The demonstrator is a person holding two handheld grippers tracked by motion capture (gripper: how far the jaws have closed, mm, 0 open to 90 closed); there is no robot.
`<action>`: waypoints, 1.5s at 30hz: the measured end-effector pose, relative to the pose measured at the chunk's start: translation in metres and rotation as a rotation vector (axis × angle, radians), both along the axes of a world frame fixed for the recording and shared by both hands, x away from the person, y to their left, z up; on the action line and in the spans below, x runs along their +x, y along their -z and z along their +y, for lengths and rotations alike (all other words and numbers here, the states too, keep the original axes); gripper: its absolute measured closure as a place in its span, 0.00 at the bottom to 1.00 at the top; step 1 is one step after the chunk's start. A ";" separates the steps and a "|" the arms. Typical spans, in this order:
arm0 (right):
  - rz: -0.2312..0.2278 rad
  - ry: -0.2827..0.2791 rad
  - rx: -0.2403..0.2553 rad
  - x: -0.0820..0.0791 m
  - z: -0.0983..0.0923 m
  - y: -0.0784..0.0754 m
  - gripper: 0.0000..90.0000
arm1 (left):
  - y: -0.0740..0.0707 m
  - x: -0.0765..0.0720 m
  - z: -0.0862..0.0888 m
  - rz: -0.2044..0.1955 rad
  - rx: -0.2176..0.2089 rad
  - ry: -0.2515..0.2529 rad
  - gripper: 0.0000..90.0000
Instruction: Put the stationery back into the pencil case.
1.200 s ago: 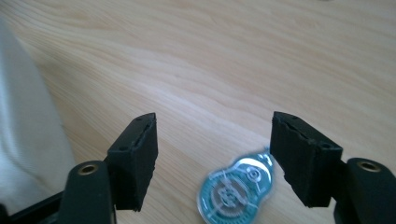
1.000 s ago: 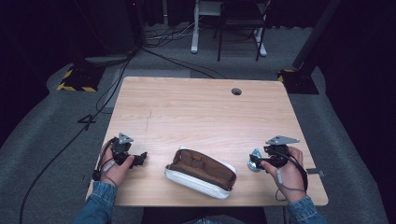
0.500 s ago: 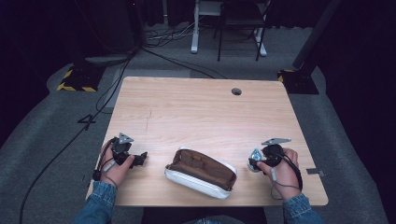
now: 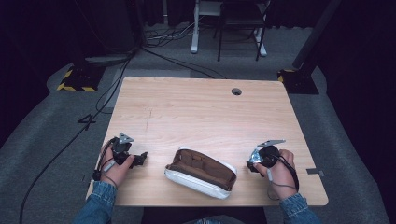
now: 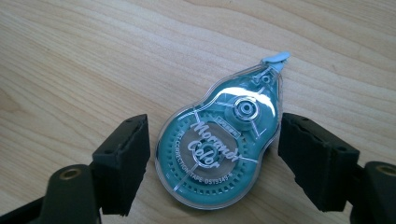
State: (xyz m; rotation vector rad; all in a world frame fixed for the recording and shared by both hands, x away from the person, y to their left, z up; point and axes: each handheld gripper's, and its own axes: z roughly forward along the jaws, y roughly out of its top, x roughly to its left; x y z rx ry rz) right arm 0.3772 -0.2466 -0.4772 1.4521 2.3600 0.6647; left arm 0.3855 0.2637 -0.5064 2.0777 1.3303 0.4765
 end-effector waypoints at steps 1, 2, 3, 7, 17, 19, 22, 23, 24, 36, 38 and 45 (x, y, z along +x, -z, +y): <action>0.005 -0.001 -0.004 0.000 0.001 0.000 0.28 | 0.000 0.000 0.000 0.000 0.000 0.000 0.00; 0.002 -0.001 -0.007 0.000 0.001 0.001 0.28 | 0.000 0.000 0.000 0.000 0.000 0.000 0.00; 0.006 -0.004 -0.007 0.000 0.001 0.002 0.28 | 0.000 0.000 0.000 0.000 0.000 0.000 0.00; 0.007 0.005 -0.008 0.002 0.003 0.004 0.26 | 0.000 0.000 0.000 -0.001 0.000 0.000 0.00; -0.013 0.041 0.013 0.004 0.003 0.006 0.26 | 0.000 0.000 0.000 -0.001 0.000 0.000 0.00; -0.017 0.047 0.012 0.004 0.003 0.006 0.31 | 0.000 0.000 0.000 -0.001 0.000 0.000 0.00; -0.019 0.041 0.013 0.004 0.002 0.004 0.40 | 0.000 0.000 0.000 -0.001 0.000 0.000 0.00; -0.016 0.038 0.010 0.003 0.002 0.003 0.43 | 0.000 0.000 0.000 -0.001 0.000 0.000 0.00; -0.017 0.037 0.008 0.003 0.002 0.003 0.43 | 0.000 0.000 0.000 0.000 0.000 0.000 0.00; -0.031 0.015 0.022 0.003 0.000 0.004 0.44 | 0.000 0.000 0.000 -0.001 0.000 0.000 0.00; -0.031 0.009 0.036 0.003 0.001 0.004 0.44 | 0.000 0.000 0.000 -0.001 -0.001 0.000 0.00; -0.068 -0.005 0.050 0.002 0.002 -0.001 0.44 | 0.000 0.000 0.000 0.000 0.000 0.005 0.00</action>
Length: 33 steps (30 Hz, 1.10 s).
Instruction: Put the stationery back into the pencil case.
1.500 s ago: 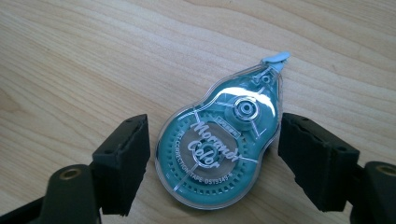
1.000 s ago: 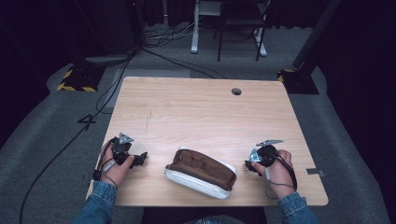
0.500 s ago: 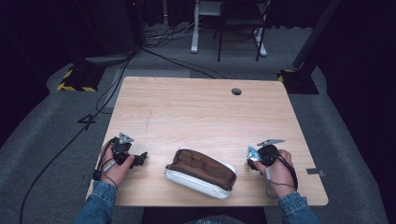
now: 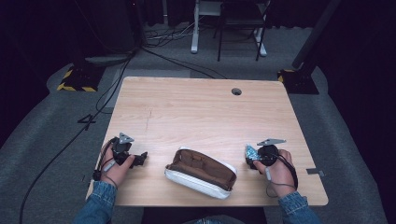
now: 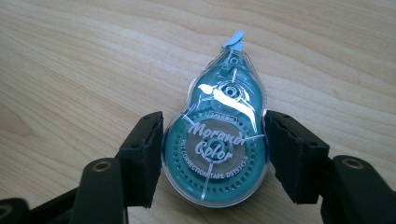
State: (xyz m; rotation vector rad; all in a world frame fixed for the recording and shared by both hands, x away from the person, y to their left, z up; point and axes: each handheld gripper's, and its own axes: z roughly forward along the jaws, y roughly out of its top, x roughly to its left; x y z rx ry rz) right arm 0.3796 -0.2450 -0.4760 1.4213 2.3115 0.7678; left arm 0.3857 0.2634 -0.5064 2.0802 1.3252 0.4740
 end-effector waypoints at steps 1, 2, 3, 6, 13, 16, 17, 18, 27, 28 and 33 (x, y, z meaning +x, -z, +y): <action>-0.007 0.002 -0.002 0.000 -0.001 -0.001 0.44 | 0.000 0.000 0.000 0.000 0.000 0.000 0.00; -0.007 0.002 -0.002 0.000 -0.001 -0.001 0.44 | 0.000 0.000 0.000 0.000 0.000 0.000 0.00; -0.009 0.004 0.005 -0.001 -0.001 -0.003 0.44 | 0.000 0.000 0.000 0.000 0.000 0.000 0.00; -0.028 0.005 0.016 -0.002 -0.003 -0.010 0.44 | 0.000 0.000 0.000 0.000 0.000 0.000 0.00; -0.068 -0.002 0.031 -0.007 -0.005 -0.023 0.44 | 0.000 0.000 0.000 0.000 0.000 0.000 0.00; -0.089 -0.006 0.038 -0.010 -0.004 -0.030 0.44 | 0.000 0.000 0.000 0.000 0.000 0.001 0.00; -0.098 -0.006 0.042 -0.011 -0.003 -0.033 0.44 | 0.000 0.000 0.000 0.000 0.000 0.000 0.00; -0.104 -0.008 0.043 -0.012 -0.003 -0.035 0.45 | 0.000 0.000 0.000 0.000 0.000 0.000 0.00; -0.174 -0.039 0.056 -0.024 0.004 -0.060 0.44 | 0.000 0.000 0.000 0.000 0.000 0.000 0.00; -0.183 -0.039 0.059 -0.025 0.006 -0.063 0.44 | 0.000 0.000 0.000 0.000 0.000 0.000 0.00; -0.215 -0.061 0.064 -0.031 0.012 -0.072 0.44 | 0.000 0.000 0.000 0.000 0.000 0.000 0.00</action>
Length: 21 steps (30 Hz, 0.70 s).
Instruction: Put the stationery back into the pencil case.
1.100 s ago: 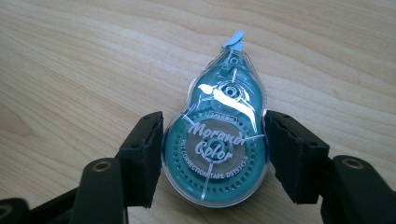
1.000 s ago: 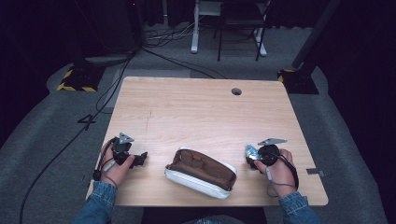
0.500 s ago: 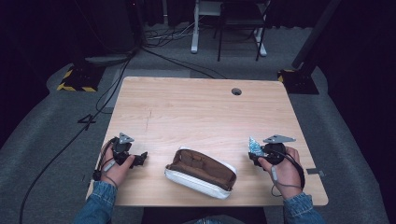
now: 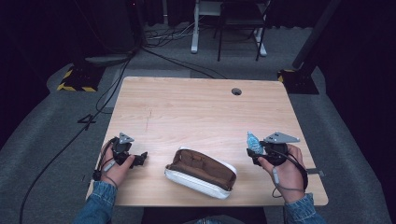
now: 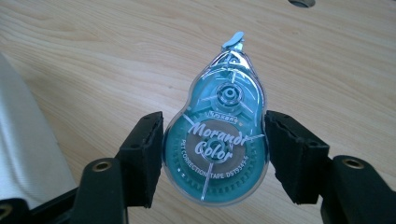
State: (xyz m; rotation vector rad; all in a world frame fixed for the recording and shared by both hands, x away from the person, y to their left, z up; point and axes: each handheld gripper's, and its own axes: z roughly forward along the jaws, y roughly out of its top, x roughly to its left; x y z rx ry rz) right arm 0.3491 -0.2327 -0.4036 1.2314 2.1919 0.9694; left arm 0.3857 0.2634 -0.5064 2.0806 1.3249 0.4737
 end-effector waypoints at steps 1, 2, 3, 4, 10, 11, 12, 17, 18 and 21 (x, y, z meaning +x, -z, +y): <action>-0.015 -0.011 -0.004 -0.003 0.003 -0.004 0.44 | 0.000 0.000 0.000 0.000 0.000 0.000 0.00; -0.020 -0.016 -0.001 -0.003 0.004 -0.006 0.44 | 0.000 0.000 0.000 0.000 0.000 0.000 0.00; -0.024 -0.019 0.002 -0.005 0.005 -0.008 0.44 | 0.000 0.000 0.000 0.000 0.000 0.000 0.00; -0.031 -0.024 0.001 -0.006 0.006 -0.009 0.44 | 0.000 0.000 0.000 0.000 0.000 0.000 0.00; -0.051 -0.045 0.004 -0.011 0.013 -0.017 0.44 | 0.000 0.000 0.000 0.000 0.000 0.000 0.00; -0.052 -0.050 0.004 -0.012 0.014 -0.018 0.44 | 0.000 0.000 0.000 0.000 0.000 0.000 0.00; -0.052 -0.050 0.004 -0.012 0.014 -0.018 0.44 | 0.000 0.000 0.000 0.000 0.000 0.000 0.00; -0.066 -0.085 0.006 -0.020 0.021 -0.024 0.44 | 0.000 0.000 0.000 0.000 0.003 0.005 0.00; -0.068 -0.089 0.005 -0.021 0.022 -0.025 0.44 | 0.000 0.001 0.000 0.001 0.004 0.006 0.00; -0.078 -0.108 0.007 -0.025 0.027 -0.029 0.44 | 0.000 0.001 -0.001 0.001 0.003 0.005 0.00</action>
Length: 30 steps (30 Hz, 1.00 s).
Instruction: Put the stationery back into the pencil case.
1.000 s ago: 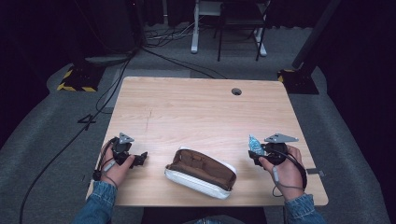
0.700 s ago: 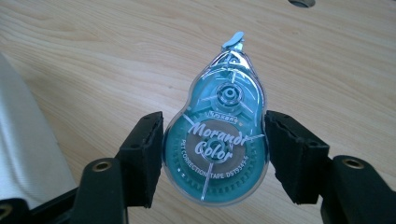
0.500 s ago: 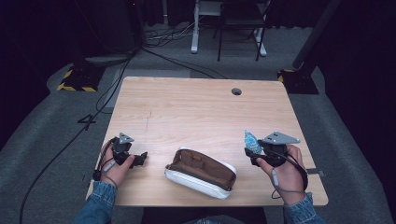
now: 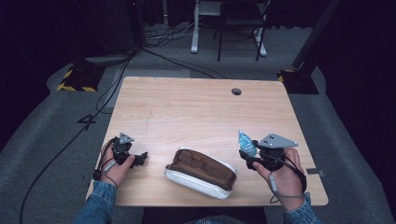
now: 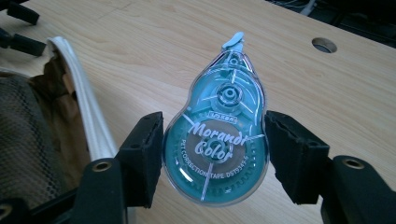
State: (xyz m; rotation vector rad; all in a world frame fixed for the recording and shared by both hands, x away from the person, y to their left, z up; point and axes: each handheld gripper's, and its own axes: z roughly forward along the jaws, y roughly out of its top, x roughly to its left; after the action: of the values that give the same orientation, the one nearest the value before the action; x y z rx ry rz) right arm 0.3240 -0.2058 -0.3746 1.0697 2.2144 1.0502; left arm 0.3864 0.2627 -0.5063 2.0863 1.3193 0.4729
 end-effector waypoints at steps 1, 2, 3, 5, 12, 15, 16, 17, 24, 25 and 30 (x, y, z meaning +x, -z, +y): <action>-0.004 -0.007 0.000 -0.001 0.002 -0.001 0.44 | 0.000 0.000 0.000 0.000 0.000 0.000 0.00; -0.008 -0.014 0.001 -0.002 0.003 -0.002 0.44 | 0.000 0.000 0.000 0.000 0.000 0.001 0.00; -0.007 -0.023 0.001 -0.004 0.005 -0.004 0.44 | 0.000 0.000 0.000 0.000 0.001 0.001 0.00; -0.008 -0.035 0.003 -0.005 0.007 -0.004 0.44 | 0.000 0.000 0.000 -0.001 0.001 0.002 0.00; -0.001 -0.091 0.016 -0.011 0.021 -0.008 0.44 | 0.000 0.000 0.000 -0.001 0.000 0.003 0.00; -0.001 -0.121 0.015 -0.013 0.026 -0.009 0.44 | 0.000 0.000 0.000 -0.001 -0.001 0.003 0.00; 0.003 -0.128 0.015 -0.014 0.027 -0.009 0.44 | 0.000 0.000 0.000 -0.001 -0.001 0.003 0.00; 0.007 -0.140 0.018 -0.014 0.029 -0.010 0.44 | 0.000 0.000 0.000 -0.002 0.000 0.003 0.00; 0.020 -0.199 0.023 -0.017 0.040 -0.010 0.44 | 0.000 0.000 0.000 -0.002 0.000 0.003 0.00; 0.025 -0.210 0.024 -0.018 0.043 -0.010 0.44 | 0.000 0.000 0.000 -0.002 -0.001 0.003 0.00; 0.043 -0.249 0.028 -0.019 0.052 -0.008 0.44 | 0.000 0.000 0.000 -0.002 0.000 0.003 0.00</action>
State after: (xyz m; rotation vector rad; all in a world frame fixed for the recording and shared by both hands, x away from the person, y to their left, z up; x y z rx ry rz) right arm 0.3054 -0.1542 -0.3667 0.8498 2.4199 1.1742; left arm 0.3869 0.2623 -0.5064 2.0869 1.3147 0.4730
